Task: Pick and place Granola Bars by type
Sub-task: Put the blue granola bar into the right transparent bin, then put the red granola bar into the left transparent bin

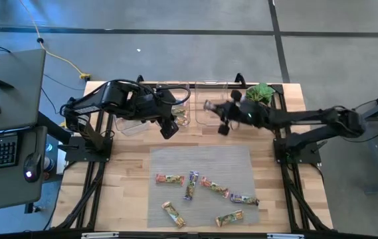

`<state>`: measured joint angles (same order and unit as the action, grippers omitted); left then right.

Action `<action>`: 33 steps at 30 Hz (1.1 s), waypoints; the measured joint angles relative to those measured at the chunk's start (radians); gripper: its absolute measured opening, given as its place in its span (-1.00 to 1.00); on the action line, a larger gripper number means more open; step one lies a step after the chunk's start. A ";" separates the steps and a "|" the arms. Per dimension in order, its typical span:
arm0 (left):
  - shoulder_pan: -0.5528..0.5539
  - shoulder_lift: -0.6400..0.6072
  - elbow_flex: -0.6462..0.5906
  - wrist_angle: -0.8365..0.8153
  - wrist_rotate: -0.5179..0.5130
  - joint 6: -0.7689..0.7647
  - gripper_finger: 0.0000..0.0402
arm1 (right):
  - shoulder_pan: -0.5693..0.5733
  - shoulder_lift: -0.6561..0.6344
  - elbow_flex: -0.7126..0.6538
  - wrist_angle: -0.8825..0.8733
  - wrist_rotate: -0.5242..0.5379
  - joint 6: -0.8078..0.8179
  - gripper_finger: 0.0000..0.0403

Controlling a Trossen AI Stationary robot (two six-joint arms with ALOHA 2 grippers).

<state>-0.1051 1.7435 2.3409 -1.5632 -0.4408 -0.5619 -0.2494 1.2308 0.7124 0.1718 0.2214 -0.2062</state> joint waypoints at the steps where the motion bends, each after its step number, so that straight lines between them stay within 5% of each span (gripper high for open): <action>1: 0.000 0.000 0.000 0.000 0.000 -0.001 -0.04 | -0.043 0.031 0.000 0.008 -0.035 0.004 -0.63; 7: 0.000 0.000 0.000 0.001 0.000 -0.012 -0.04 | -0.202 0.219 0.000 0.055 -0.123 0.023 -0.50; 16: 0.000 0.000 0.000 0.001 -0.007 -0.011 -0.04 | -0.229 0.340 0.003 0.145 -0.201 0.031 -0.26; 22: 0.000 0.000 0.000 -0.002 -0.018 -0.011 -0.04 | -0.205 0.226 0.031 0.105 -0.194 0.020 -0.25; 25: 0.000 0.000 0.000 -0.005 -0.018 -0.011 -0.04 | -0.158 0.129 0.068 0.002 -0.277 0.023 -0.25; 29: 0.000 0.000 0.000 -0.009 -0.017 -0.011 -0.04 | -0.045 0.004 0.084 -0.156 -0.458 0.054 -0.25; 33: 0.000 0.000 0.000 -0.008 -0.017 -0.011 -0.04 | 0.143 -0.053 0.086 -0.320 -0.433 0.123 -0.25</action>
<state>-0.1051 1.7435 2.3409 -1.5715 -0.4576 -0.5732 -0.1059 1.1781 0.7987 -0.1480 -0.2114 -0.0832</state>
